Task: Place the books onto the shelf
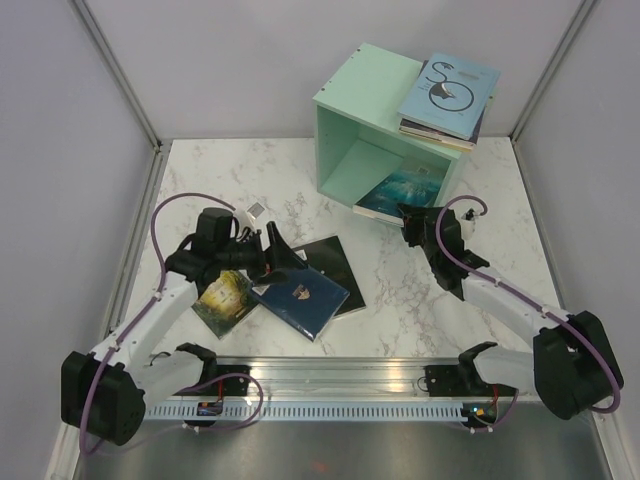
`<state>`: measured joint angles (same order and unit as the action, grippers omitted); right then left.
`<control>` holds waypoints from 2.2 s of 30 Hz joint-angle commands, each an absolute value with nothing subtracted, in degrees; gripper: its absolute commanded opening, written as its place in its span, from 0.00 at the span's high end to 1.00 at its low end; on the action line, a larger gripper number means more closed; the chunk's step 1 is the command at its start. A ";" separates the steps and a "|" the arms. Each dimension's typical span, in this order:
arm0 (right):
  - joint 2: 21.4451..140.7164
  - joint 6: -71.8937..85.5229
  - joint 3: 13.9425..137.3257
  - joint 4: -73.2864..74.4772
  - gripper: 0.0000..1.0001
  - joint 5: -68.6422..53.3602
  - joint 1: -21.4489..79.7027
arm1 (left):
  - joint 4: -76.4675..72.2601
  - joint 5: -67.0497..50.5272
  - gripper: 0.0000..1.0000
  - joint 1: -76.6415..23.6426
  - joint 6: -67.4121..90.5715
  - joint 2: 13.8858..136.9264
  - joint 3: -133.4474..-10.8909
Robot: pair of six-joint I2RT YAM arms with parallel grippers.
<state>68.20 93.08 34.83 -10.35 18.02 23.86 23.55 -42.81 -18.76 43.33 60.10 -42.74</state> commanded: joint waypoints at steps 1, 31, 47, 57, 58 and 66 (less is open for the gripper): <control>69.07 95.89 37.44 -21.62 1.00 26.80 23.82 | 21.45 -45.87 0.07 -18.72 41.66 57.49 -41.05; 61.52 109.60 19.87 -12.31 0.27 21.02 24.78 | 21.44 -47.99 0.09 -18.81 40.08 53.09 -34.01; 55.19 96.26 24.31 -4.59 0.30 18.64 24.70 | 21.44 -46.23 0.10 -18.72 42.45 49.31 -30.85; 72.50 86.39 37.79 5.00 0.48 12.31 40.51 | 21.45 -45.62 0.11 -18.72 44.12 48.17 -30.76; 73.64 86.66 38.40 7.71 0.59 12.04 41.39 | 21.45 -45.53 0.11 -18.72 44.21 47.64 -30.76; 82.96 79.39 44.90 19.68 0.84 14.50 41.13 | 23.29 -44.56 0.11 -18.72 45.44 44.39 -29.71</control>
<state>80.68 84.95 39.55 13.72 12.34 41.39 22.76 -44.99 -18.76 43.77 46.13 -30.13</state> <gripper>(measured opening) 0.167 0.892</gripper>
